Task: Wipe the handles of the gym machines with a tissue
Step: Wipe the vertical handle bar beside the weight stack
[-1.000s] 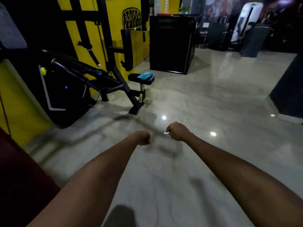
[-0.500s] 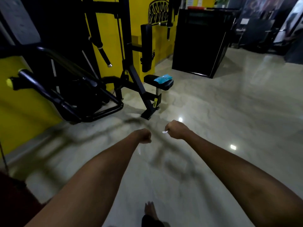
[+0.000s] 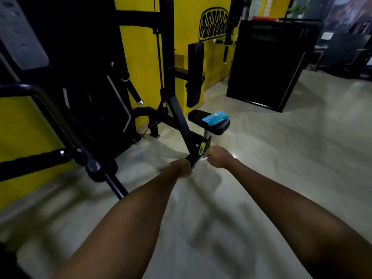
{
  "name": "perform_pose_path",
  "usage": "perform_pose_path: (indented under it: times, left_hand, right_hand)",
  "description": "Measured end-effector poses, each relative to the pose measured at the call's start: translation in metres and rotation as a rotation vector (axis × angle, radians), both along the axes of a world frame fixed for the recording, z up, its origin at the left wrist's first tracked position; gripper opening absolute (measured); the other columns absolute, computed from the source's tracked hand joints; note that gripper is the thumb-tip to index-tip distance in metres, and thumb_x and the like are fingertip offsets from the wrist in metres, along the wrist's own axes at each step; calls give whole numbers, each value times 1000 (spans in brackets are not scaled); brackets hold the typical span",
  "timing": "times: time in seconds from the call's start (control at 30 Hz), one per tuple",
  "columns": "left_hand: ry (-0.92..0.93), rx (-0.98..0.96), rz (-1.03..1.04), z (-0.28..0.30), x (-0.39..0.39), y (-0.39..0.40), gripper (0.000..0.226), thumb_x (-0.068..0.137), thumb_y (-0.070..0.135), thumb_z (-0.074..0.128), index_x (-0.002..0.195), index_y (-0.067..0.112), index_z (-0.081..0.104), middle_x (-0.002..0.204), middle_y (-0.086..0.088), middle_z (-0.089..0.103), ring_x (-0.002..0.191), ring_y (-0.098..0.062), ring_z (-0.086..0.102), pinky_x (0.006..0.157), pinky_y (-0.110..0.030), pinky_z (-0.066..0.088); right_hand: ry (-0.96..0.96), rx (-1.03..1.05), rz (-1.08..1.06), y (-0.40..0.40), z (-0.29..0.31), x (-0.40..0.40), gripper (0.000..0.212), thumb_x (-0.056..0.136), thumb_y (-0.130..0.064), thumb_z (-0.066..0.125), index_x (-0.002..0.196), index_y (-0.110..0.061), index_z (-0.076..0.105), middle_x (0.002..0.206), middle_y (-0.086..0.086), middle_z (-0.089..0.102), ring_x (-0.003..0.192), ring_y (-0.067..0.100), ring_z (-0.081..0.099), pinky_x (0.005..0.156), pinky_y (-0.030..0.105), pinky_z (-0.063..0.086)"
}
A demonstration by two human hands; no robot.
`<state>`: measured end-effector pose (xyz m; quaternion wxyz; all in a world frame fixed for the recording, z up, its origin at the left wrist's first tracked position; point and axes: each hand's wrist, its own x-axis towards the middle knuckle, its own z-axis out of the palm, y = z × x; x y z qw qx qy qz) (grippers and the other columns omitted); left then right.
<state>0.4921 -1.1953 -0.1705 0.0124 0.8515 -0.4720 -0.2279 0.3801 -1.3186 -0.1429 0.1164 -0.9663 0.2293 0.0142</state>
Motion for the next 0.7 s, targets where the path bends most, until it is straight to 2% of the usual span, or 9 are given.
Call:
perform_pose_path:
  times: [0.07, 0.13, 0.27, 0.33, 0.4, 0.5, 0.57, 0.63, 0.7]
  left_hand:
    - [-18, 17, -3, 2, 22, -18, 43, 96, 28, 47, 126, -2, 52, 130, -19, 53, 117, -32, 53, 97, -38, 42]
    - [-26, 37, 55, -1, 49, -40, 42, 95, 28, 49, 125, -2, 53, 128, -18, 54, 116, -30, 54, 97, -36, 43]
    - [-9, 31, 167, 2, 100, -77, 35, 95, 22, 50, 122, 0, 57, 127, -17, 56, 117, -31, 54, 97, -36, 42]
    - [-13, 30, 214, -2, 124, -96, 38, 96, 21, 48, 127, 0, 53, 132, -17, 53, 121, -31, 50, 101, -36, 39]
    - [-33, 16, 237, -5, 145, -108, 41, 97, 25, 45, 128, -1, 50, 134, -18, 51, 120, -32, 50, 101, -38, 40]
    - [-42, 23, 331, 7, 180, -127, 37, 96, 24, 48, 126, 4, 54, 130, -13, 54, 119, -28, 52, 99, -35, 41]
    - [-85, -33, 405, 17, 210, -144, 34, 95, 22, 47, 122, 3, 57, 128, -13, 56, 116, -26, 53, 96, -33, 42]
    - [-122, -84, 469, 26, 235, -154, 32, 94, 20, 46, 117, 2, 59, 122, -15, 58, 111, -27, 56, 90, -35, 45]
    - [-170, -132, 555, 38, 253, -160, 32, 94, 24, 47, 119, 6, 57, 121, -14, 59, 109, -29, 57, 89, -38, 48]
  right_hand:
    - [-12, 32, -3, -21, -1, 21, 36, 86, -25, 48, 83, 5, 67, 91, 24, 66, 89, 37, 60, 66, 34, 42]
    - [-45, 73, 9, -46, -6, 43, 36, 82, -29, 48, 61, -2, 60, 80, 25, 64, 79, 36, 59, 61, 31, 35]
    - [-79, 86, 68, -96, -7, 92, 35, 84, -9, 58, 51, -17, 52, 70, 17, 55, 71, 19, 48, 59, 25, 32]
    - [-90, 118, 76, -121, -7, 117, 27, 83, -9, 61, 56, -10, 60, 70, 17, 61, 71, 21, 56, 58, 25, 36]
    - [-96, 123, 110, -141, -9, 142, 17, 84, -11, 62, 72, -1, 68, 80, 20, 68, 81, 29, 63, 63, 25, 38]
    - [-98, 122, 191, -172, 1, 195, 16, 86, -14, 61, 88, -2, 72, 94, 18, 70, 93, 31, 63, 71, 29, 46]
    - [-81, 111, 248, -192, 8, 234, 16, 87, -14, 59, 85, -3, 71, 92, 19, 69, 90, 33, 63, 72, 34, 49]
    - [-103, 99, 299, -204, 11, 268, 17, 86, -12, 59, 69, -10, 61, 82, 19, 66, 83, 33, 62, 71, 35, 50]
    - [-104, 124, 336, -212, 10, 293, 21, 86, -10, 57, 65, -8, 57, 73, 18, 62, 76, 33, 60, 67, 38, 47]
